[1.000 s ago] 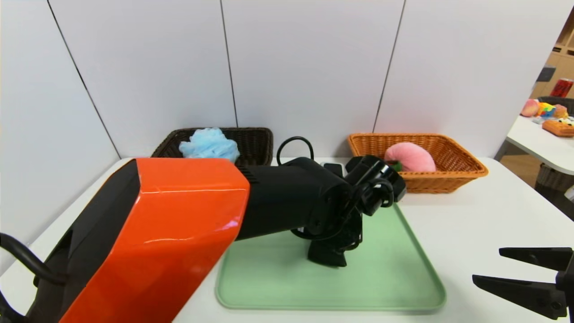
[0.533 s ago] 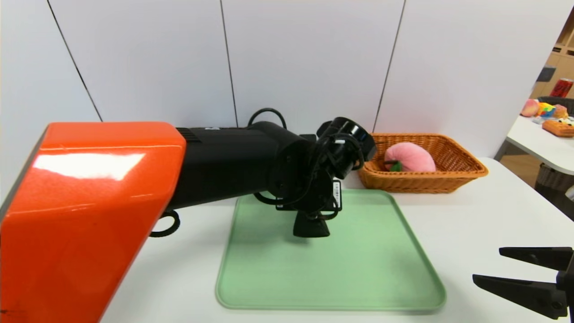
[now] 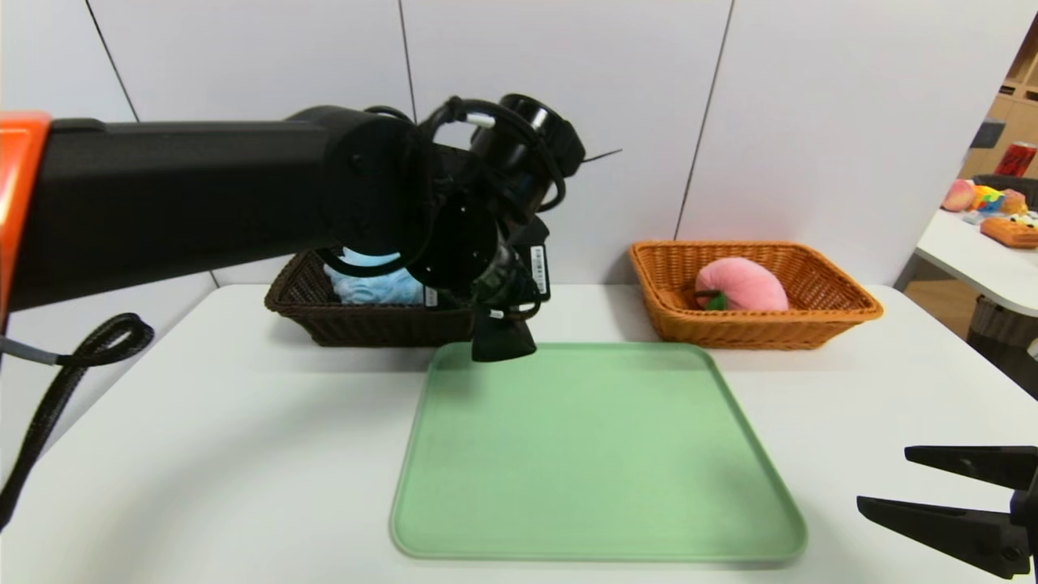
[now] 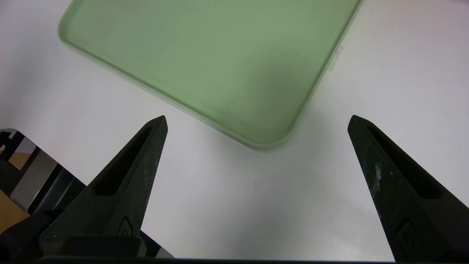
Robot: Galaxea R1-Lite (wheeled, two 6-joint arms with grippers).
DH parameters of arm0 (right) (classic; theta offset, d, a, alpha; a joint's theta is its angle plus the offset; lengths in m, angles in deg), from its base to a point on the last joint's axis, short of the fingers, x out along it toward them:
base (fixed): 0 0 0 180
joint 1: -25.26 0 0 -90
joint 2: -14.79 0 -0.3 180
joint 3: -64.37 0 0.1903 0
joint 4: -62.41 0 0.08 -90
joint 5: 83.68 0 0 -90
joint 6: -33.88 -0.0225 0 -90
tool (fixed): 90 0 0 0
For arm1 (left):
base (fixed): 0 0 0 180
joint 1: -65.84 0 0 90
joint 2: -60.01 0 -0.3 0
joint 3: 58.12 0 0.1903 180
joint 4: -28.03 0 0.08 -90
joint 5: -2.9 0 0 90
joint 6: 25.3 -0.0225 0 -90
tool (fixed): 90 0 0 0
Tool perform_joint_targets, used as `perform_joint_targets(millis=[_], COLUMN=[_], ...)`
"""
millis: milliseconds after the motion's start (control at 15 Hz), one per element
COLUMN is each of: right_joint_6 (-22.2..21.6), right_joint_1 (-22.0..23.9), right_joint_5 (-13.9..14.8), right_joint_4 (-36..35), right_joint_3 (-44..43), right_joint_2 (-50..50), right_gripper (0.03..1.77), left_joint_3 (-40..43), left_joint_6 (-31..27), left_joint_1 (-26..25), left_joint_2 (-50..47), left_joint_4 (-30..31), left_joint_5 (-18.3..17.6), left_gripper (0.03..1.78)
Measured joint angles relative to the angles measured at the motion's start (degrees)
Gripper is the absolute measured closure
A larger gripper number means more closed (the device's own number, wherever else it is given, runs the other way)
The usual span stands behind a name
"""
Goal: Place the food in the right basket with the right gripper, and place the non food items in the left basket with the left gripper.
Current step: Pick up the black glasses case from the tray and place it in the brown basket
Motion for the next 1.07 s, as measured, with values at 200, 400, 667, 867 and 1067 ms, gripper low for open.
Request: perform_joint_targets(millis=[200, 400, 667, 867, 1067], right_joint_6=[0.0, 0.0, 0.0, 0.0, -0.1], right_joint_1=[0.0, 0.0, 0.0, 0.0, 0.0], right_joint_5=[0.0, 0.0, 0.0, 0.0, 0.1], right_joint_4=[0.0, 0.0, 0.0, 0.2, 0.2], right_joint_3=[0.0, 0.2, 0.4, 0.6, 0.8], right_joint_2=[0.1, 0.2, 0.5, 0.9, 1.4], right_gripper=[0.10, 0.10, 0.10, 0.10, 0.10], left_joint_3=[-0.3, -0.4, -0.4, -0.1, 0.0], left_joint_6=[-2.5, -7.3, -18.5, -28.7, -39.4], left_joint_1=[-3.8, -9.2, -17.6, -23.3, -27.1], left_joint_2=[-2.5, -4.3, -5.0, -5.0, -4.9], left_joint_4=[0.0, 0.2, 2.0, 4.1, 4.9], left_joint_5=[-1.0, -6.1, -12.4, -20.5, -26.9], left_gripper=[1.33, 1.35, 1.36, 1.36, 1.36])
